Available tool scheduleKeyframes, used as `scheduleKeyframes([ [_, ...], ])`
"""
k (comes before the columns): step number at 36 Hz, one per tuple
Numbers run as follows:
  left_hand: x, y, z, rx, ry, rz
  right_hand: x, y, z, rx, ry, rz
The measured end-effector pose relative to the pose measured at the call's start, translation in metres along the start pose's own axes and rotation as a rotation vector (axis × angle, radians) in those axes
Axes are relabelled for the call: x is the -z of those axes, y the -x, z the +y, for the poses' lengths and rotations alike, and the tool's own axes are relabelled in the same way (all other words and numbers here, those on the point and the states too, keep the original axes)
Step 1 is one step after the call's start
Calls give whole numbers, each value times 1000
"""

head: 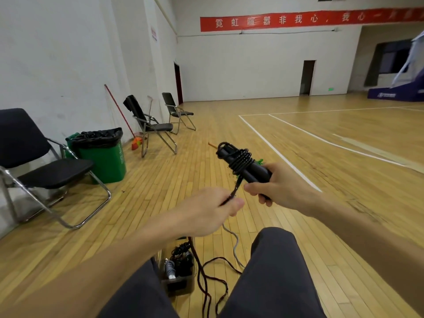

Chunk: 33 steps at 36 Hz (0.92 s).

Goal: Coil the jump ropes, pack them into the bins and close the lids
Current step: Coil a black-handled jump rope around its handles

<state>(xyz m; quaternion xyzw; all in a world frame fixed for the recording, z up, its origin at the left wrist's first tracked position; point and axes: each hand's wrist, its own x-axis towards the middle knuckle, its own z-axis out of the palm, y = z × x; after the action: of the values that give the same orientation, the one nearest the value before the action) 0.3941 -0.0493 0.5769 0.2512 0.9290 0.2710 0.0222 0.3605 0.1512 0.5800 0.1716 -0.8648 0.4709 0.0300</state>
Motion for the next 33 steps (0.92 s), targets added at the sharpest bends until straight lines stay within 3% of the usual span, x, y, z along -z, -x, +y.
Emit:
scheduleKeyframes([
  [4,2,5,8,-33,-321,-1,-6,-1,0,-67,161,-104],
  [7,12,7,13,-106,-556,-27,-4,4,-5,-200,242,-330],
  [11,24,3,23,-224,-644,-77,-3,10,-15,-291,303,-558],
  [19,42,-10,20,-331,-413,-140,-7,22,-29,-253,419,-715],
  [27,44,-16,14,-303,-190,-209,-14,33,-35,-130,483,-709],
  [33,50,-16,11,-280,96,-287,-12,41,-43,-58,402,-729],
])
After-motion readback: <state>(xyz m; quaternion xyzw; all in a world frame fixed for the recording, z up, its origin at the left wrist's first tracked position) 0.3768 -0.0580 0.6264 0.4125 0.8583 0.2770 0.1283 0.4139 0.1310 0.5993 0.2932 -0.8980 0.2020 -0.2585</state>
